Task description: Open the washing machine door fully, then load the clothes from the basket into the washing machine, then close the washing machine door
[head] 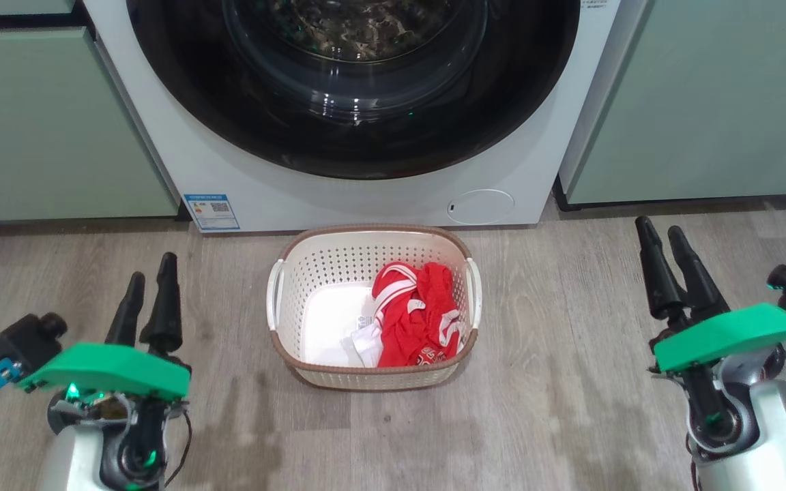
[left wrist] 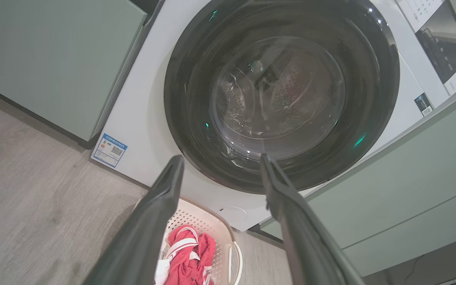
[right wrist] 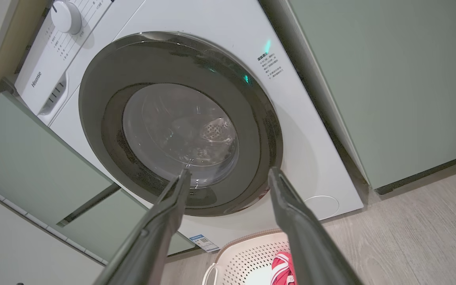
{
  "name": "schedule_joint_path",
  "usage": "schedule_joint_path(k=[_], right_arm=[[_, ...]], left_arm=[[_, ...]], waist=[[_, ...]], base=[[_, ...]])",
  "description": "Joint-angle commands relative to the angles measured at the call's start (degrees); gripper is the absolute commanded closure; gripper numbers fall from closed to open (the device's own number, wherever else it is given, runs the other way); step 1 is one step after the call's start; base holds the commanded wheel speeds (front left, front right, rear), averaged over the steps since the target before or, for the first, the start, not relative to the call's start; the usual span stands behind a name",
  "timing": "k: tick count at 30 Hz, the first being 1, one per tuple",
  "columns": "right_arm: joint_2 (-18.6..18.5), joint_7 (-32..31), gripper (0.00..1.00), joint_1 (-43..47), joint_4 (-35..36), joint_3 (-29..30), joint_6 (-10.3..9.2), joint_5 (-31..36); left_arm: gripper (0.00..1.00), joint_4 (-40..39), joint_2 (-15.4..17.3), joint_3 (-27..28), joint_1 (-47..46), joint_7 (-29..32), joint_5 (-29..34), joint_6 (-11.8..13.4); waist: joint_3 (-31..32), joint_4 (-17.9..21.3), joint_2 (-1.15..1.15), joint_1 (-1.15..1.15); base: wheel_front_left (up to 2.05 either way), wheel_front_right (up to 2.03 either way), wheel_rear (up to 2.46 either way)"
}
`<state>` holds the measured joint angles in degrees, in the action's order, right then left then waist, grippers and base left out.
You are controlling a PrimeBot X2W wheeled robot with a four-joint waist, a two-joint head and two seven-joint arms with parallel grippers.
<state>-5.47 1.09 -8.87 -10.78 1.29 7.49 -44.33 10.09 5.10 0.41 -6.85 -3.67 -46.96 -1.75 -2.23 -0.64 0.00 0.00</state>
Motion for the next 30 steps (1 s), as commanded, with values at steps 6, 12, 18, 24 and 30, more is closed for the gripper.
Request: schedule_joint_path(k=[6, 12, 18, 24, 30], right_arm=[[0.1, 1.4, 0.00, -2.5, 1.8, -1.2, 0.01, 5.3], [0.6, 2.1, 0.00, -2.0, 1.6, -1.8, 0.01, 10.1], [1.0, 2.9, 0.00, -1.3, 1.5, -2.0, 0.00, 14.8], [1.6, 3.7, 0.00, -0.4, 1.8, -2.0, 0.00, 19.5], [2.0, 4.2, 0.00, 0.2, 2.2, -2.1, 0.00, 24.2]], left_arm=[[0.00, -2.8, 1.5, 0.3, -1.8, -1.5, 5.1, 1.2], [0.00, -3.1, 2.0, -0.4, -1.6, -2.5, 9.6, 2.3], [0.00, -3.6, 2.6, -1.3, -1.0, -3.5, 14.4, 3.8], [0.00, -4.5, 3.1, -2.0, -0.2, -4.5, 18.3, 5.0], [0.00, -5.0, 3.5, -2.7, 0.4, -5.5, 22.2, 6.0]], waist=[[-0.2, 0.0, 0.00, 0.00], [-0.5, 0.0, 0.00, 0.00], [-0.6, 0.0, 0.00, 0.00], [-0.6, 0.0, 0.00, 0.00], [-0.7, 0.0, 0.00, 0.00]], base=[[0.00, 0.00, 0.00], [0.00, 0.00, 0.00], [0.00, 0.00, 0.00], [0.00, 0.00, 0.00], [0.00, 0.00, 0.00]])
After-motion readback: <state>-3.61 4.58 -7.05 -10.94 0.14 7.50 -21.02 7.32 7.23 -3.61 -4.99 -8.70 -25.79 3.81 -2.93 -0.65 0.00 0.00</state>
